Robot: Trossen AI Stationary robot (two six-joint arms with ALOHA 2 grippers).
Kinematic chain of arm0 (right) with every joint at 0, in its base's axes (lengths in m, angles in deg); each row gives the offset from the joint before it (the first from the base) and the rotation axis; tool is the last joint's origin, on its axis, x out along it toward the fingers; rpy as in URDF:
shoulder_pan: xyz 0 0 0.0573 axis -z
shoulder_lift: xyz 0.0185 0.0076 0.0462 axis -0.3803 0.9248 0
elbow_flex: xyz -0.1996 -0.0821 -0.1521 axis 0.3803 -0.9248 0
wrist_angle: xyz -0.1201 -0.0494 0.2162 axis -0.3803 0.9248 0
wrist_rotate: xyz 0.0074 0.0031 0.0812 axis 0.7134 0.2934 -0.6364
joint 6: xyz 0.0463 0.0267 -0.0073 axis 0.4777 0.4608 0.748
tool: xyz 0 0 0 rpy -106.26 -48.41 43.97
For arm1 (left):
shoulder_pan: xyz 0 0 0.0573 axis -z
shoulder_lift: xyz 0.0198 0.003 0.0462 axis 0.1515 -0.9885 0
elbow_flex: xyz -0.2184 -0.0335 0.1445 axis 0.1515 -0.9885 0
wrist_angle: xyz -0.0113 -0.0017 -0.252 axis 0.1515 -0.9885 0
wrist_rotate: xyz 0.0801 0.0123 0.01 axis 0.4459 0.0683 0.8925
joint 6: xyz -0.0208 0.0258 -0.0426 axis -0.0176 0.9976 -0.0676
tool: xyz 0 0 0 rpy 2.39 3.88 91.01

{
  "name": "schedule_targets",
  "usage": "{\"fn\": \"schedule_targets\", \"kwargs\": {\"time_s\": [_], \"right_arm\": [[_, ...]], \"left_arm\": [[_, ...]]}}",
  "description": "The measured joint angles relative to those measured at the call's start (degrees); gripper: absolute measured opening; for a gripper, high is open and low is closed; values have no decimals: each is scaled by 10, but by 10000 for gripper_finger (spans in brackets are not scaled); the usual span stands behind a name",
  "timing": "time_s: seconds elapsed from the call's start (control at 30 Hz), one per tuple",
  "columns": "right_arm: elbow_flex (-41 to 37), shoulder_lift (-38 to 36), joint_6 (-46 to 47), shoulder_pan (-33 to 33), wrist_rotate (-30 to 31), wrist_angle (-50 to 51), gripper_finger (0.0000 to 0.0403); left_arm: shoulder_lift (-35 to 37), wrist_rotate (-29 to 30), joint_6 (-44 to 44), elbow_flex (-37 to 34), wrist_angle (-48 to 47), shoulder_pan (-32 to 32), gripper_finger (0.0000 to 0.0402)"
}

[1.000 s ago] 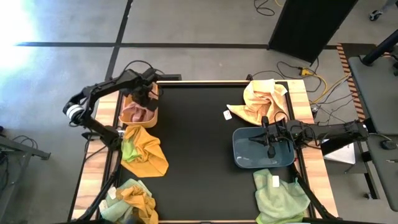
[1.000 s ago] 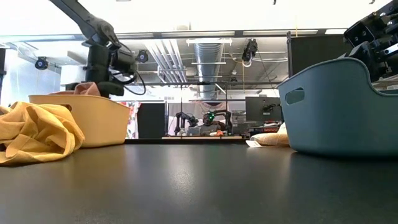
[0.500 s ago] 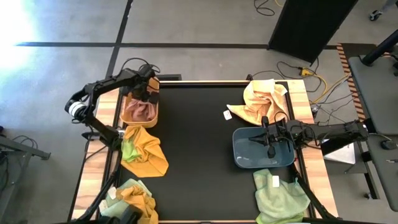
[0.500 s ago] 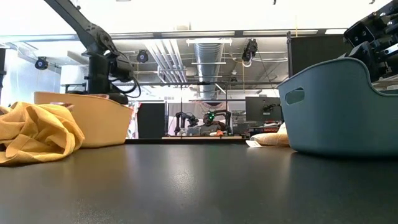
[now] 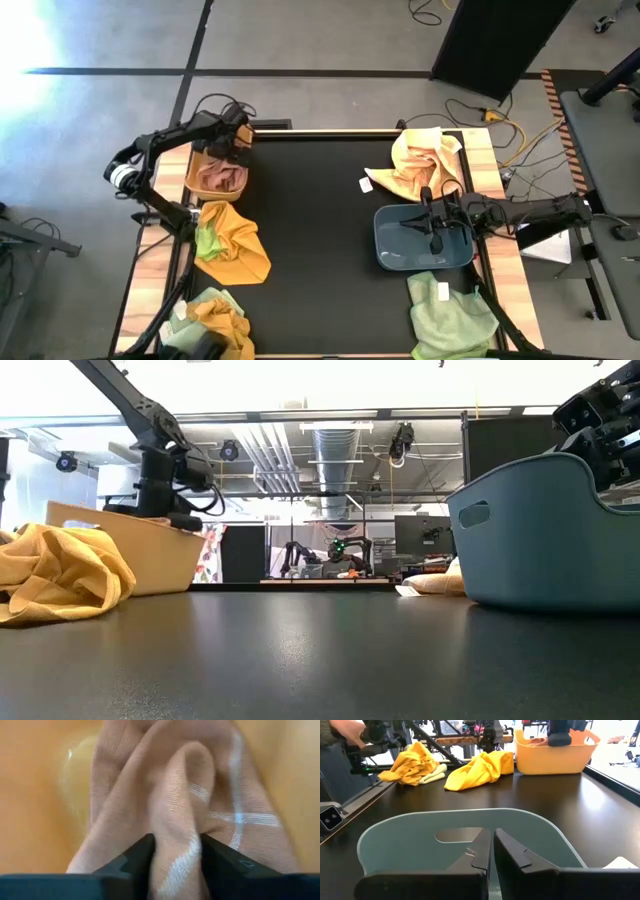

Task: Sort towels by color in basket
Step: Put the pink microfiber cloth into the yellow bin

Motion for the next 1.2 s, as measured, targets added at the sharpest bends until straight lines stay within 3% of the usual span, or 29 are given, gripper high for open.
{"fn": "schedule_targets", "kwargs": {"time_s": [0.27,0.47,0.67,0.8,0.93,1.13,1.2], "right_arm": [[0,0,0,0,0,0,13],[0,0,0,0,0,0,13],[0,0,0,0,0,0,13],[0,0,0,0,0,0,13],[0,0,0,0,0,0,13],[0,0,0,0,0,0,13],[0,0,0,0,0,0,13]], "left_arm": [[89,-48,22,0,-22,0,198],[199,-92,23,1,-72,6,201],[294,-136,25,-30,-87,54,197],[314,-149,-9,-94,-48,71,172],[286,-141,-33,-155,19,64,122],[211,-29,-65,-144,73,35,22],[190,-20,-93,-129,71,34,6]]}}
